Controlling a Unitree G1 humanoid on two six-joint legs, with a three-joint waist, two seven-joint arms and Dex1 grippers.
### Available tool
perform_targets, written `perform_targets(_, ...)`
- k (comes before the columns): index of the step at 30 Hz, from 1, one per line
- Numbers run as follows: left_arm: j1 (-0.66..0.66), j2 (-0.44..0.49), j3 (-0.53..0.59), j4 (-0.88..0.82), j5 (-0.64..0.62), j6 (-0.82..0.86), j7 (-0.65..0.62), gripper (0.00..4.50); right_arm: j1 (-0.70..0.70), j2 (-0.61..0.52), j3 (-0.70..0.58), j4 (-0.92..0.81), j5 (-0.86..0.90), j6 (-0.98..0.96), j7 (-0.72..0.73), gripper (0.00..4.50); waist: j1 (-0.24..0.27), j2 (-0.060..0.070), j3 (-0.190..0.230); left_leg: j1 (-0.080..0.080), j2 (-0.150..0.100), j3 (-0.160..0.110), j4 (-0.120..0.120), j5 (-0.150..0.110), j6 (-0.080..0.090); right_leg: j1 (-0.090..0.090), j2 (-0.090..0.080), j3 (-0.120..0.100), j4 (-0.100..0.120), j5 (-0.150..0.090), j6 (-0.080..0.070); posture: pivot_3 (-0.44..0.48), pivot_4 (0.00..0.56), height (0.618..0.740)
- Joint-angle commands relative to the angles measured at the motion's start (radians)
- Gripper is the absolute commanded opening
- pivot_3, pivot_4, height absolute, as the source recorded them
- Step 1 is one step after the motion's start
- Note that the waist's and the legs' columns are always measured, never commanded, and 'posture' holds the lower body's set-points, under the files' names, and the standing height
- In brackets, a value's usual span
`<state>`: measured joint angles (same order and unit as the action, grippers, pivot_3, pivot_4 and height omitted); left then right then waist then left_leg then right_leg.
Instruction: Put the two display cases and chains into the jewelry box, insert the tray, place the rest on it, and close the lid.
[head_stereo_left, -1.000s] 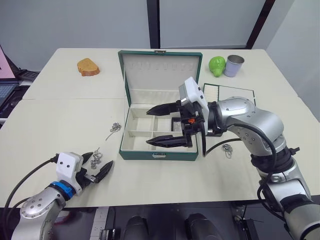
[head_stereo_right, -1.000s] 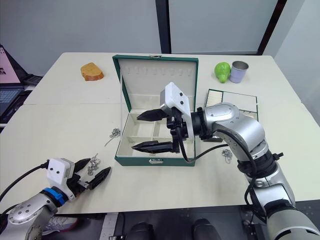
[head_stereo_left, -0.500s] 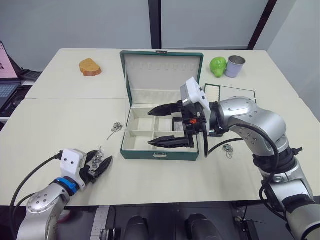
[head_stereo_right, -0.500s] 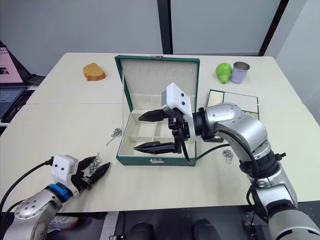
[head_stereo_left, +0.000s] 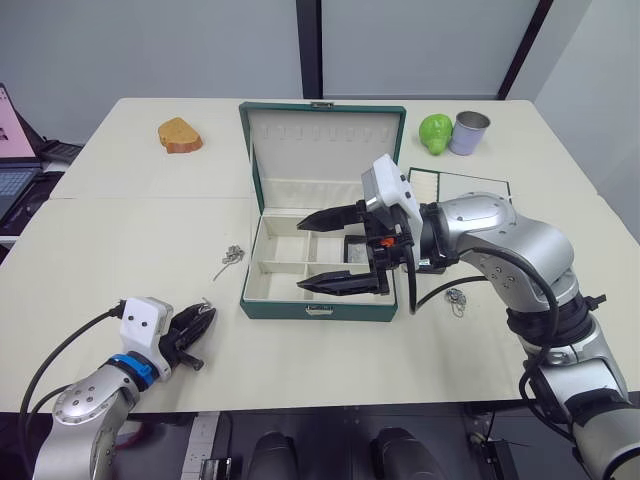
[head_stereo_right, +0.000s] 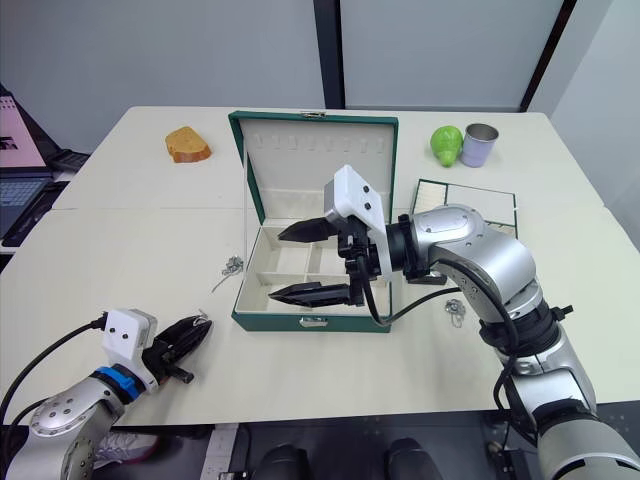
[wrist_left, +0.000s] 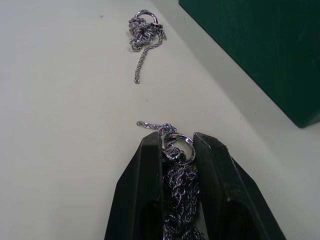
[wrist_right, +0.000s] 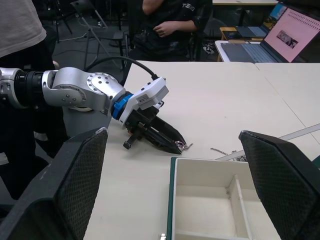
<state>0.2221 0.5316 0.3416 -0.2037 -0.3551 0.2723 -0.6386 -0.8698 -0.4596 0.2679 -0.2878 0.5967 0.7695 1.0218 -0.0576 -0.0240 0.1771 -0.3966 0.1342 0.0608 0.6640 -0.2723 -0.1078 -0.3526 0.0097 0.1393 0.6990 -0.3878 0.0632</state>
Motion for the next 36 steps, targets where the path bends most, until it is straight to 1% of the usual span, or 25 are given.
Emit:
perform_targets(1, 0.017, -0.009, 0.027, 0.006, -0.007, 0.012, 0.031, 0.57, 0.0, -0.007, -0.024, -0.014, -0.004, -0.027, 0.008, 4.5, 0.0, 0.0, 0.0, 0.0, 0.0, 0.0, 0.0, 0.0, 0.0, 0.0, 0.0, 0.0, 0.0, 0.0, 0.0, 0.0, 0.15, 0.74)
perform_targets(7, -0.01, -0.013, 0.089, -0.114, -0.109, 0.063, 0.065, 0.57, -0.004, -0.005, -0.018, 0.007, -0.013, -0.047, 0.024, 4.5, 0.0, 0.0, 0.0, -0.001, 0.0, 0.0, 0.0, 0.0, 0.0, 0.0, 0.0, 0.0, 0.0, 0.0, 0.0, 0.0, 0.15, 0.74)
perform_targets(16, -0.055, 0.034, 0.143, -0.34, -0.263, 0.219, 0.119, 0.57, -0.025, 0.002, -0.015, 0.054, -0.035, -0.081, 0.064, 4.5, -0.001, -0.001, 0.0, -0.001, 0.0, 0.0, 0.0, 0.0, 0.0, 0.0, 0.0, 0.001, -0.001, 0.0, 0.0, 0.0, 0.15, 0.74)
perform_targets(20, -0.099, 0.058, 0.154, -0.406, -0.334, 0.285, 0.154, 0.57, -0.035, 0.004, -0.015, 0.075, -0.045, -0.095, 0.077, 4.5, -0.001, -0.001, 0.0, -0.001, 0.0, 0.0, 0.0, 0.0, 0.0, 0.0, 0.0, 0.001, -0.001, 0.0, 0.0, 0.0, 0.15, 0.74)
perform_targets(26, -0.145, 0.096, 0.153, -0.458, -0.393, 0.354, 0.189, 0.57, -0.046, 0.008, -0.022, 0.098, -0.058, -0.107, 0.085, 4.5, -0.003, -0.001, 0.0, -0.001, 0.0, -0.001, 0.0, 0.0, 0.0, 0.0, 0.001, 0.001, -0.001, 0.0, 0.0, 0.0, 0.15, 0.74)
perform_targets(30, -0.129, 0.105, 0.155, -0.444, -0.387, 0.352, 0.182, 0.57, -0.044, 0.01, -0.024, 0.101, -0.063, -0.106, 0.087, 4.5, -0.003, -0.001, 0.0, -0.001, 0.0, -0.001, 0.0, 0.0, 0.0, -0.001, 0.001, 0.002, -0.001, 0.0, 0.0, 0.0, 0.15, 0.74)
perform_targets(36, -0.148, 0.109, 0.148, -0.446, -0.402, 0.365, 0.192, 0.57, -0.04, 0.008, -0.03, 0.1, -0.063, -0.102, 0.084, 4.5, -0.005, -0.001, 0.0, -0.001, 0.0, -0.001, 0.0, 0.0, 0.0, -0.001, 0.001, 0.002, -0.001, 0.0, 0.0, 0.0, 0.15, 0.74)
